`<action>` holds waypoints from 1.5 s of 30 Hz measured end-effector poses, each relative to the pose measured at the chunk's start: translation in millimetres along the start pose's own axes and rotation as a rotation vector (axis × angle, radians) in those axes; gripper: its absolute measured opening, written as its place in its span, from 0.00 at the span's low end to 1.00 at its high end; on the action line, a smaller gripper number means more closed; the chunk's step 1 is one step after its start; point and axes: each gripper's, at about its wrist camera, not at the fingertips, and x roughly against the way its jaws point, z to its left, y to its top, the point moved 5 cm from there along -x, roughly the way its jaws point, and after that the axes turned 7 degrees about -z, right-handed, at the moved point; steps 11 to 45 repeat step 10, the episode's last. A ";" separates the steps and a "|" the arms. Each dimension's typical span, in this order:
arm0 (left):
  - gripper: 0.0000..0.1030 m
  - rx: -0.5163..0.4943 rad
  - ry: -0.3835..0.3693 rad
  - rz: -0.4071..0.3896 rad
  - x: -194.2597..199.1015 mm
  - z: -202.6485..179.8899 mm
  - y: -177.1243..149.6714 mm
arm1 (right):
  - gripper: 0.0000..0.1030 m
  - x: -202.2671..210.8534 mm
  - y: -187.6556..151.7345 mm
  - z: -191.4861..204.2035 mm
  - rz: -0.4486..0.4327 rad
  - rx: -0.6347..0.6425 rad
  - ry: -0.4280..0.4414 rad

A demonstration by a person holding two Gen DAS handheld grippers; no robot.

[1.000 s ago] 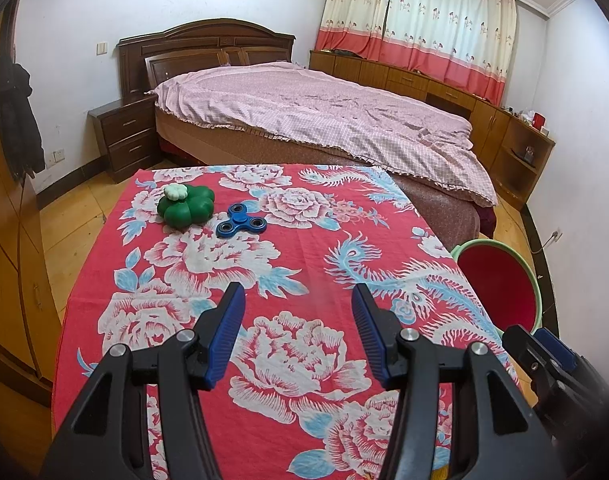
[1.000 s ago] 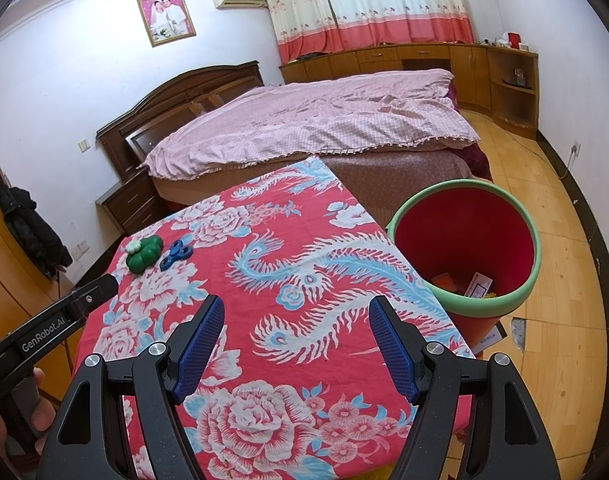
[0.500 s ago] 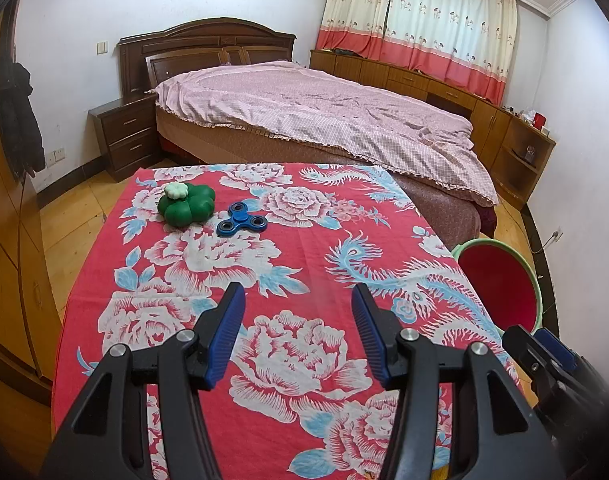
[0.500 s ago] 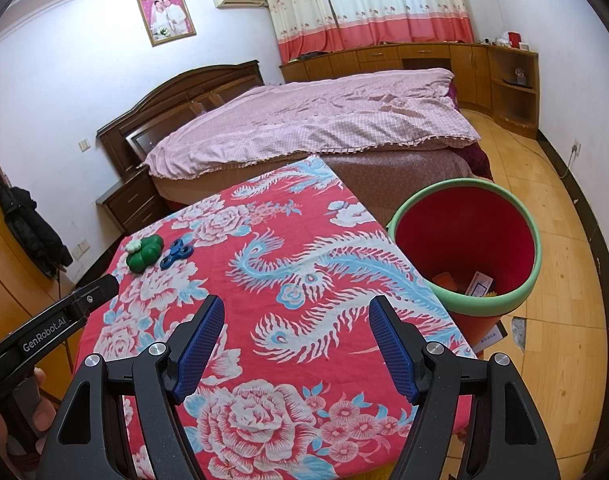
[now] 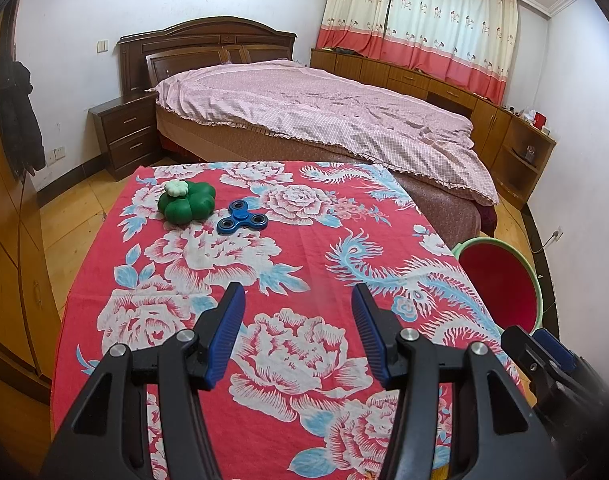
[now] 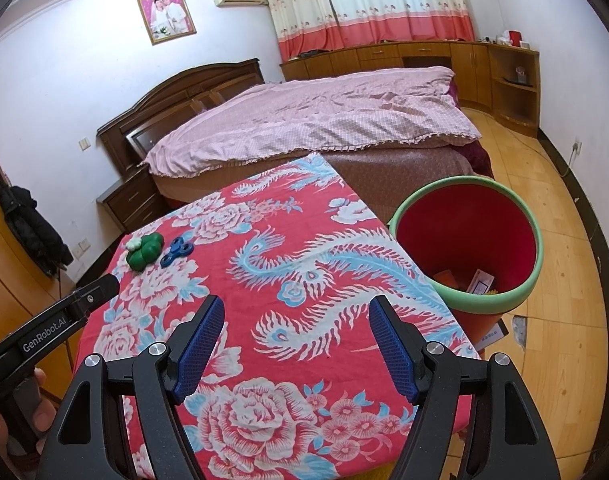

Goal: Collect trash

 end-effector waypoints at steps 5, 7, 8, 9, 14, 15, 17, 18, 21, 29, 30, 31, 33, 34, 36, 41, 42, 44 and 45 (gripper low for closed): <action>0.54 0.000 0.001 0.001 0.4 1.4 -1.0 | 0.74 -0.2 -1.2 0.5 0.001 0.000 -0.001; 0.54 0.001 0.002 0.003 0.8 3.8 -3.1 | 0.74 -1.2 -3.5 0.2 0.004 0.000 0.000; 0.54 0.001 0.002 0.004 0.6 3.8 -3.2 | 0.74 -1.9 -4.7 0.2 0.006 0.000 -0.001; 0.54 0.002 0.004 0.006 1.0 5.3 -5.4 | 0.74 -2.7 -5.9 -0.1 0.007 0.001 -0.001; 0.54 0.003 0.006 0.009 0.6 6.8 -7.4 | 0.74 -3.1 -7.4 0.4 0.009 0.001 -0.002; 0.54 0.003 0.006 0.009 0.6 6.8 -7.4 | 0.74 -3.1 -7.4 0.4 0.009 0.001 -0.002; 0.54 0.003 0.006 0.009 0.6 6.8 -7.4 | 0.74 -3.1 -7.4 0.4 0.009 0.001 -0.002; 0.54 0.003 0.006 0.009 0.6 6.8 -7.4 | 0.74 -3.1 -7.4 0.4 0.009 0.001 -0.002; 0.54 0.003 0.006 0.009 0.6 6.8 -7.4 | 0.74 -3.1 -7.4 0.4 0.009 0.001 -0.002; 0.54 0.003 0.006 0.009 0.6 6.8 -7.4 | 0.74 -3.1 -7.4 0.4 0.009 0.001 -0.002; 0.54 0.003 0.006 0.009 0.6 6.8 -7.4 | 0.74 -3.1 -7.4 0.4 0.009 0.001 -0.002; 0.54 0.003 0.006 0.009 0.6 6.8 -7.4 | 0.74 -3.1 -7.4 0.4 0.009 0.001 -0.002; 0.54 0.003 0.006 0.009 0.6 6.8 -7.4 | 0.74 -3.1 -7.4 0.4 0.009 0.001 -0.002; 0.54 0.003 0.006 0.009 0.6 6.8 -7.4 | 0.74 -3.1 -7.4 0.4 0.009 0.001 -0.002; 0.54 0.003 0.006 0.009 0.6 6.8 -7.4 | 0.74 -3.1 -7.4 0.4 0.009 0.001 -0.002; 0.54 0.003 0.006 0.009 0.6 6.8 -7.4 | 0.74 -3.1 -7.4 0.4 0.009 0.001 -0.002; 0.54 0.003 0.006 0.009 0.6 6.8 -7.4 | 0.74 -3.1 -7.4 0.4 0.009 0.001 -0.002; 0.54 0.003 0.006 0.009 0.6 6.8 -7.4 | 0.74 -3.1 -7.4 0.4 0.009 0.001 -0.002; 0.54 0.003 0.006 0.009 0.6 6.8 -7.4 | 0.74 -3.1 -7.4 0.4 0.009 0.001 -0.002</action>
